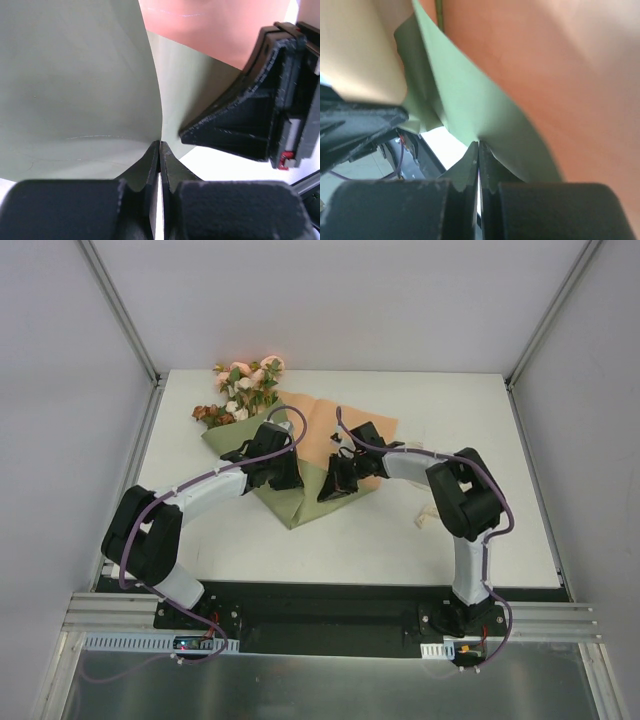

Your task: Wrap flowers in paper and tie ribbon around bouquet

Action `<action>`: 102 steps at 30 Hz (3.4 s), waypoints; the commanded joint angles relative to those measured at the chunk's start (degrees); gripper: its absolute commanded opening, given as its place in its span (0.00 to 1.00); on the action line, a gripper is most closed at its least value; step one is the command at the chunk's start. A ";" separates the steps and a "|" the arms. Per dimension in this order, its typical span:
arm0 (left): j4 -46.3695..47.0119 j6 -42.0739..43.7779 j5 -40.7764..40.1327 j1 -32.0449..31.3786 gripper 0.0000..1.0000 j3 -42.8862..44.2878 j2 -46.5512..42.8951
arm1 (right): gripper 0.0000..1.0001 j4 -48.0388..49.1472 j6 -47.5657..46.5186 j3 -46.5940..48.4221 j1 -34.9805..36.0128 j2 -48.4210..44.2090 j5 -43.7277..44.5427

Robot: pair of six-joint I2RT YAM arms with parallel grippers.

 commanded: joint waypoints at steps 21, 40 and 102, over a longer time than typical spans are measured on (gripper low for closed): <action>7.70 -2.25 3.53 -0.59 0.00 5.87 15.12 | 0.05 4.60 3.48 2.02 -1.51 2.47 1.57; 10.60 -2.77 11.44 -3.23 0.00 3.67 10.71 | 0.01 3.47 7.60 3.07 -2.74 6.77 6.49; 29.31 -9.10 24.10 14.70 0.10 -11.88 7.55 | 0.00 -6.29 0.75 10.45 -3.35 4.84 10.89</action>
